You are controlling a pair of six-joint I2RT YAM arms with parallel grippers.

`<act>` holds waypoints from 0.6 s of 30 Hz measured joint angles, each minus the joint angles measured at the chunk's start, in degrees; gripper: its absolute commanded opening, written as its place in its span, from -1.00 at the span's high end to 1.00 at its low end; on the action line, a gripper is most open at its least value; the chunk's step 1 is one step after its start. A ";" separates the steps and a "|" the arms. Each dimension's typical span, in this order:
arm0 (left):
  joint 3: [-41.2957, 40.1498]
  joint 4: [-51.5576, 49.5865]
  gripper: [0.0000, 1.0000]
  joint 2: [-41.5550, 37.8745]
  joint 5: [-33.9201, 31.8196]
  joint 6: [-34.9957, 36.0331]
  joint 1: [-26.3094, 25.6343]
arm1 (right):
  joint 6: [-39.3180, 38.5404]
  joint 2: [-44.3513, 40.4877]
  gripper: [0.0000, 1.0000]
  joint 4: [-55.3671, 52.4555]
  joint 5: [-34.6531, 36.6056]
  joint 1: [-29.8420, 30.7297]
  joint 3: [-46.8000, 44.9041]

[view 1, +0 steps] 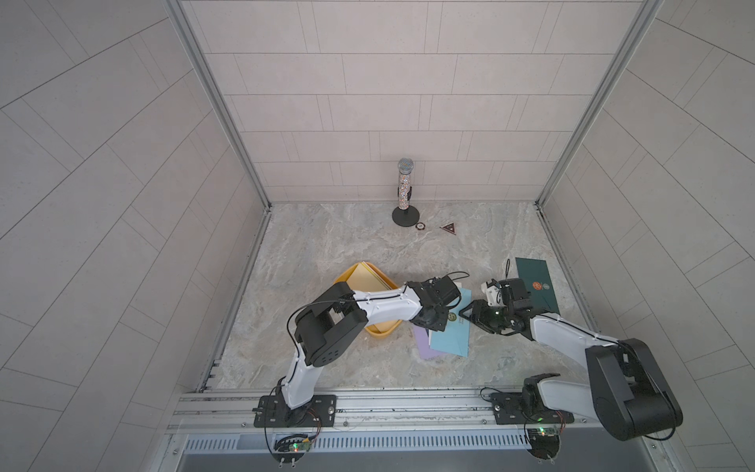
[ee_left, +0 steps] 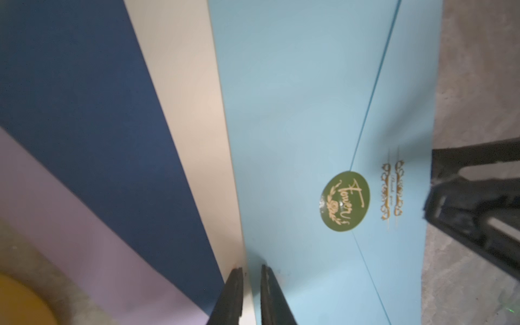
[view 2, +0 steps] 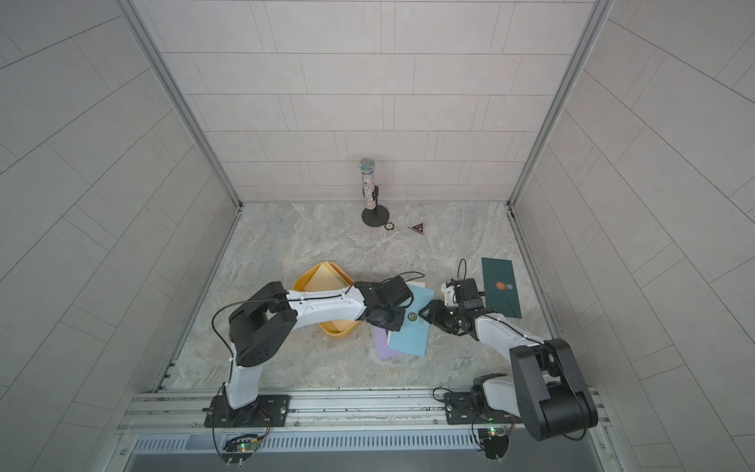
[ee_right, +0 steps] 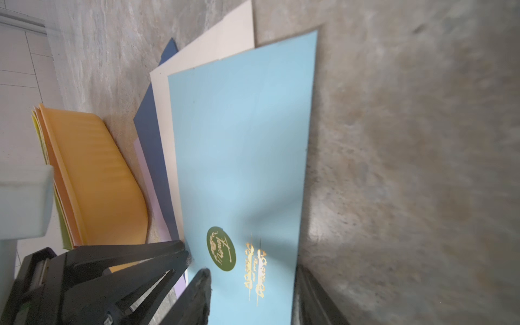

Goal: Put the sealed envelopes into the storage box
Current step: Pick up the envelope from the center of the board.

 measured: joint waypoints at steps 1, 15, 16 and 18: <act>-0.04 0.13 0.61 0.00 -0.04 -0.13 0.00 | 0.28 0.20 0.01 0.48 -0.55 -0.04 -0.11; -0.81 1.97 0.62 -0.17 -0.07 -0.31 0.00 | 4.31 -3.54 0.36 -1.51 -4.63 -0.11 0.35; -0.87 2.12 0.61 -0.17 -0.07 -0.31 0.00 | 4.44 -4.55 0.39 -1.99 -4.74 -0.09 0.66; -0.90 2.45 0.61 -0.17 -0.04 -0.31 0.00 | 4.74 -6.29 0.41 -2.75 -4.83 -0.09 1.20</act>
